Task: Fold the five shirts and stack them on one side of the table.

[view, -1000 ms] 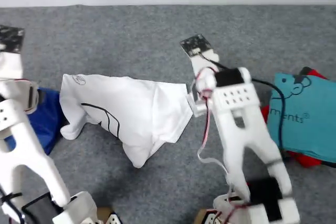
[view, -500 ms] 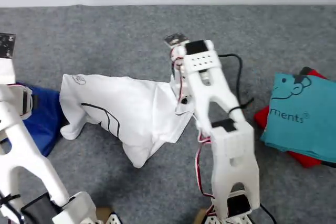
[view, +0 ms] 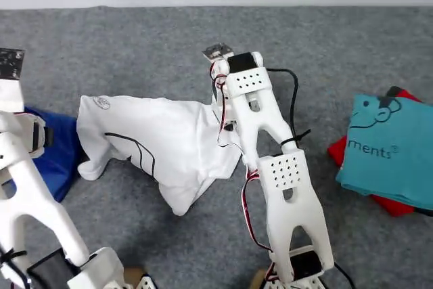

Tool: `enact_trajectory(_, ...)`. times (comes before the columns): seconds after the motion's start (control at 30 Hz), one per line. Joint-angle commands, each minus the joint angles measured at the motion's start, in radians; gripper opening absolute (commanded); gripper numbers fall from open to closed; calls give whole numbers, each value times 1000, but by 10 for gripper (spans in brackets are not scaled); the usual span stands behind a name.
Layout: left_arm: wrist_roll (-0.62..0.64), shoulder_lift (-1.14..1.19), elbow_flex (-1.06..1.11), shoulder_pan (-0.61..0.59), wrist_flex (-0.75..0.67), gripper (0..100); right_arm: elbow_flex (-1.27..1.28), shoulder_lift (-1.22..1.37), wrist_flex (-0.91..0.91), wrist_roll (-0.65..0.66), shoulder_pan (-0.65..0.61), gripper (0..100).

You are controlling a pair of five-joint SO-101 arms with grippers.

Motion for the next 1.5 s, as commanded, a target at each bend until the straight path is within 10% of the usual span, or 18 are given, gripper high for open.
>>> enact_trajectory(0.0, -9, -26, -7, -2, -2, 214, -80, -137, 42, 49, -31, 9)
enact_trajectory(0.53, -11, -25, -8, -5, -2, 214, -89, -383, -99, 241, -570, 56)
enact_trajectory(0.73, -11, -25, -7, -5, -2, 214, -207, -400, -76, -15, -510, 270)
enact_trajectory(1.47, -11, 232, 8, 399, -2, 281, -153, -493, 42, -14, -117, 270)
